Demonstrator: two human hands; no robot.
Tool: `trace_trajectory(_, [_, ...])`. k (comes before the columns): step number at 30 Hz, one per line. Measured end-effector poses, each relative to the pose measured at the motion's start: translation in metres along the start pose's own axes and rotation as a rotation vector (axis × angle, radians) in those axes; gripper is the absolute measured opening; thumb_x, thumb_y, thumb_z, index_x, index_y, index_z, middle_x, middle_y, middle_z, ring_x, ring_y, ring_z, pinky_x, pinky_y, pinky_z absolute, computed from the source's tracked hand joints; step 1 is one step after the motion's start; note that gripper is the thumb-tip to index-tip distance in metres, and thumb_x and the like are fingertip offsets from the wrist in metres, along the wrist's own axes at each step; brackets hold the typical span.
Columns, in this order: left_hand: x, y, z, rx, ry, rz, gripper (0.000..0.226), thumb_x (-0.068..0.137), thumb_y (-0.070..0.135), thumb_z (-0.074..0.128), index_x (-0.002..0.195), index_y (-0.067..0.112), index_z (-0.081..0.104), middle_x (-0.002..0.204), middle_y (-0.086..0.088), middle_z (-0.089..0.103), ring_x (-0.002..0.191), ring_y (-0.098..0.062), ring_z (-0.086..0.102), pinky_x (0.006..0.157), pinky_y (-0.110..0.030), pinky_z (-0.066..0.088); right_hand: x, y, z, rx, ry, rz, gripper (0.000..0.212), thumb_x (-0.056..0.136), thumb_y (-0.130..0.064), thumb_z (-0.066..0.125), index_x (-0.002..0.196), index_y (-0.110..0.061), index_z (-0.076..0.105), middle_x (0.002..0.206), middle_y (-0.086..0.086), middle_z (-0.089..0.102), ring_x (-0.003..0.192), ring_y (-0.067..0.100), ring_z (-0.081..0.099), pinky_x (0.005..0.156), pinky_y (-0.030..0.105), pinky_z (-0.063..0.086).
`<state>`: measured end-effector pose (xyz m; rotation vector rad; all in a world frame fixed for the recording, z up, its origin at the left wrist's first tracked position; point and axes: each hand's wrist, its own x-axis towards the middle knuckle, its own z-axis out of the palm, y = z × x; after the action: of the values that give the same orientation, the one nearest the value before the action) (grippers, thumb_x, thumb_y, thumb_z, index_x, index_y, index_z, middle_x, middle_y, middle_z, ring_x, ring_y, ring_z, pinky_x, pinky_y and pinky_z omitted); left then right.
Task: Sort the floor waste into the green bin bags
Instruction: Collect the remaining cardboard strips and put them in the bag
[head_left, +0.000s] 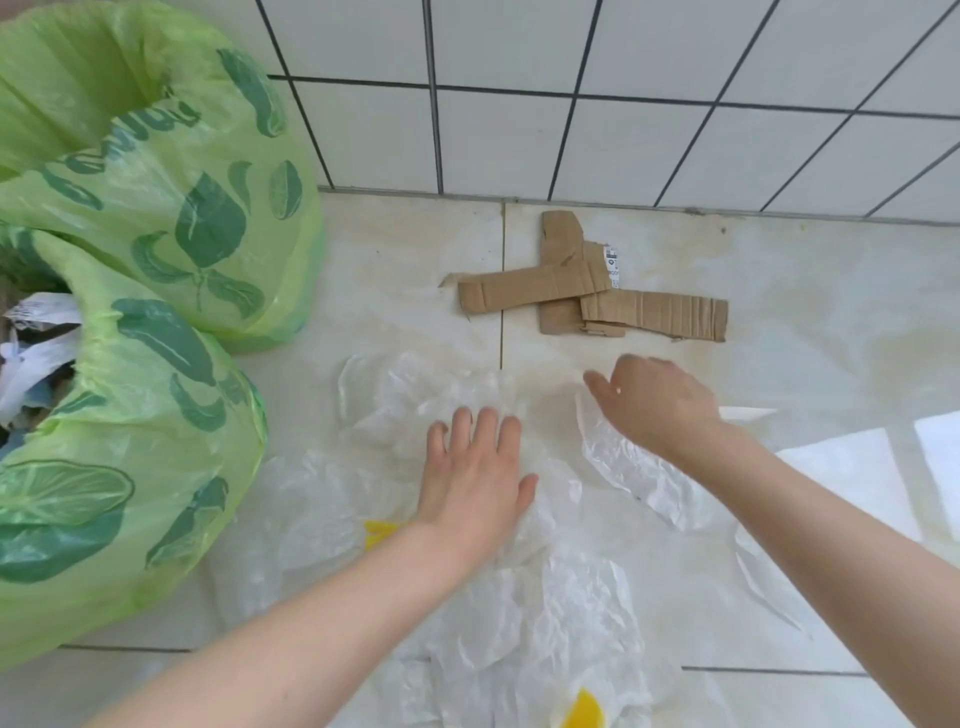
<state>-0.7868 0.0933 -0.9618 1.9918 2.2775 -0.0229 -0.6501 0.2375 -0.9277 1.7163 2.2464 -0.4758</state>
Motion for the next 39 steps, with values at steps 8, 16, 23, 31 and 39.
trace_trajectory(8, [0.092, -0.030, -0.013, -0.064, -0.120, 0.053, 0.062, 0.092, 0.036, 0.047, 0.144, 0.011, 0.023, 0.153, -0.008, 0.019, 0.144, -0.031, 0.008, 0.115, -0.045, 0.016, 0.079, 0.018, -0.012, 0.047, 0.053, -0.130, 0.049, 0.089, -0.012, 0.046, 0.135, -0.002, 0.035, 0.136, 0.021, 0.038, 0.126, 0.043, 0.036, 0.104, 0.044, 0.032])
trace_trajectory(16, [0.162, -0.029, -0.014, -0.156, -0.206, 0.012, 0.072, 0.094, 0.031, 0.045, 0.151, 0.018, 0.003, 0.161, -0.004, -0.002, 0.147, -0.028, -0.005, 0.119, -0.047, 0.008, 0.104, 0.044, 0.002, -0.087, 0.045, -0.129, 0.051, 0.084, -0.013, 0.050, 0.134, -0.008, 0.038, 0.129, 0.021, 0.037, 0.114, 0.042, 0.039, 0.098, 0.045, 0.036])
trace_trajectory(23, [0.181, -0.028, -0.001, -0.199, -0.232, -0.112, 0.069, 0.092, 0.037, 0.049, 0.148, 0.016, 0.014, 0.152, -0.009, 0.024, 0.141, -0.034, 0.017, 0.112, -0.050, 0.018, 0.080, 0.054, -0.001, -0.116, -0.007, -0.269, 0.054, 0.078, -0.018, 0.061, 0.128, -0.017, 0.042, 0.123, 0.012, 0.040, 0.108, 0.038, 0.042, 0.090, 0.040, 0.039])
trace_trajectory(31, [0.173, -0.038, -0.002, -0.304, -0.023, -0.194, 0.044, 0.083, 0.027, 0.063, 0.116, 0.006, 0.043, 0.115, -0.016, 0.050, 0.106, -0.036, 0.050, 0.085, -0.044, 0.044, 0.082, 0.051, -0.028, 0.491, -0.072, 0.009, 0.058, 0.076, -0.040, 0.072, 0.121, -0.016, 0.044, 0.104, 0.002, 0.056, 0.095, 0.023, 0.054, 0.068, 0.032, 0.044])
trace_trajectory(39, [0.201, -0.034, -0.021, -1.205, -0.005, -0.729, 0.032, 0.078, 0.016, 0.059, 0.107, 0.004, 0.061, 0.101, -0.014, 0.067, 0.095, -0.032, 0.065, 0.074, -0.031, 0.053, 0.111, 0.011, -0.041, 1.018, -0.145, 0.294, 0.048, 0.079, -0.044, 0.070, 0.108, -0.010, 0.052, 0.097, 0.004, 0.063, 0.087, 0.019, 0.062, 0.082, 0.037, 0.055])
